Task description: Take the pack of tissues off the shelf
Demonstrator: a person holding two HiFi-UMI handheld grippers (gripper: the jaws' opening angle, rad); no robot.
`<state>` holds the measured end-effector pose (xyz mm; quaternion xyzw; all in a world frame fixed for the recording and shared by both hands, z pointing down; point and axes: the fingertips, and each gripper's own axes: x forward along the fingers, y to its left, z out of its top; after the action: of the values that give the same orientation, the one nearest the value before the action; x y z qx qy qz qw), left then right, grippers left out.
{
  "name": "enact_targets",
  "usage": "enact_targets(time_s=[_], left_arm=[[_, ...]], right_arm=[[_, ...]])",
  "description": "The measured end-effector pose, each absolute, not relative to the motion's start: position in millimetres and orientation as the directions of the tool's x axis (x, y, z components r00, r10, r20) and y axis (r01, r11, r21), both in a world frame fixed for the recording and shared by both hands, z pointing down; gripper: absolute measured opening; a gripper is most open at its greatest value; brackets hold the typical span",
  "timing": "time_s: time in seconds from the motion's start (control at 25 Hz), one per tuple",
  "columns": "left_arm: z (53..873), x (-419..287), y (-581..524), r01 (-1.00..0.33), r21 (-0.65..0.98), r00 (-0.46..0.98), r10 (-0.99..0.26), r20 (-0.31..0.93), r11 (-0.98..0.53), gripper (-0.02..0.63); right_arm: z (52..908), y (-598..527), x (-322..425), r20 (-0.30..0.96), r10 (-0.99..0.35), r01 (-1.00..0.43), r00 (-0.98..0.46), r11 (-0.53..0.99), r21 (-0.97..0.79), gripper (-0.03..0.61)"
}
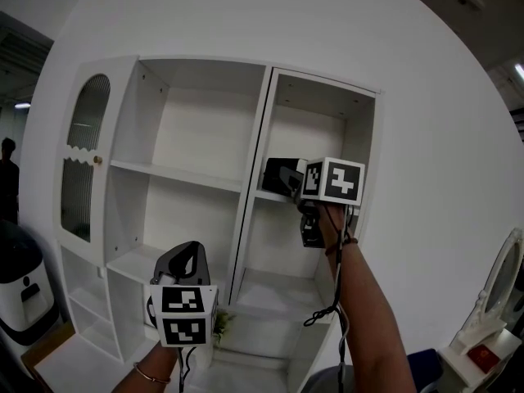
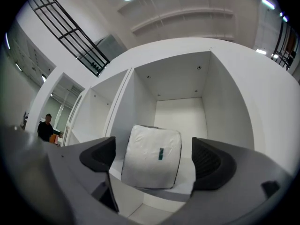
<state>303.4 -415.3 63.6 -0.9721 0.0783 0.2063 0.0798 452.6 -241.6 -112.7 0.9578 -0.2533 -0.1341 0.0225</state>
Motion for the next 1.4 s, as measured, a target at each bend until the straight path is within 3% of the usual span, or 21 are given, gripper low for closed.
enact_targets(time_s=[0.44,1.4], left_arm=[[72,307,-419,-0.180,-0.103,0.905,-0.124,-0.407,-0.978,0.018],[77,307,-405,-0.185,-0.107,0.909,-0.129,-0.395,-0.977,0.018]], right_arm=[[-104,-247,477,-0.167,-0.479,-0.470,0.862,-0.878,0.092,0.476],[-107,-249,469,-0.200,-0.448,-0.432,0.871,-0.894,0.121,0.350]])
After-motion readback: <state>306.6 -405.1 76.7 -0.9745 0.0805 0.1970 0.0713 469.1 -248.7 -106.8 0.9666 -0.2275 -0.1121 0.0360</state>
